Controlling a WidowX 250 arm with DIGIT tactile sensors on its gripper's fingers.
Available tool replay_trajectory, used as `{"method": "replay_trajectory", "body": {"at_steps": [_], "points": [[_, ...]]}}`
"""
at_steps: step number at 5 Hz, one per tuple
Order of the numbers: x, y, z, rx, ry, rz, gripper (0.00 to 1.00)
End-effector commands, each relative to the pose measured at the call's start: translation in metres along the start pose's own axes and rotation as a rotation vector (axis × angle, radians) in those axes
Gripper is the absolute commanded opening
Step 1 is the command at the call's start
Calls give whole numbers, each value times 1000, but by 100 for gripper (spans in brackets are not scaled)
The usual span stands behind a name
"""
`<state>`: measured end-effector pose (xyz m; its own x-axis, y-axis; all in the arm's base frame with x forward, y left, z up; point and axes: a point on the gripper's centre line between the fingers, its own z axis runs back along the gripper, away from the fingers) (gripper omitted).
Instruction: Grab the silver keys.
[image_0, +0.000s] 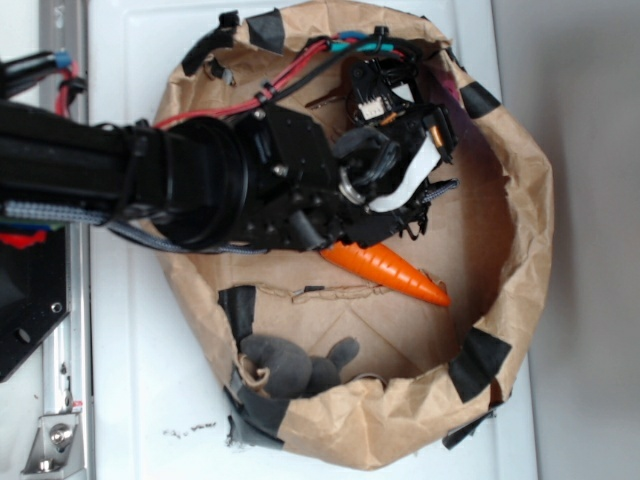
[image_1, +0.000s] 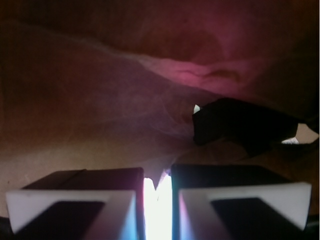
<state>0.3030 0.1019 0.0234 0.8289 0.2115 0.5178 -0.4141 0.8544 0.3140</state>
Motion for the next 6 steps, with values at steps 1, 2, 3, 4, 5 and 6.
{"method": "replay_trajectory", "body": {"at_steps": [1, 2, 3, 4, 5, 6], "points": [[11, 18, 45, -76, 58, 7, 0], [12, 31, 101, -334, 135, -23, 0], [20, 37, 126, -419, 170, -16, 0], [14, 20, 117, -372, 159, -32, 0], [11, 1, 103, -302, 162, -36, 0], [7, -13, 105, -279, 166, -55, 0]]}}
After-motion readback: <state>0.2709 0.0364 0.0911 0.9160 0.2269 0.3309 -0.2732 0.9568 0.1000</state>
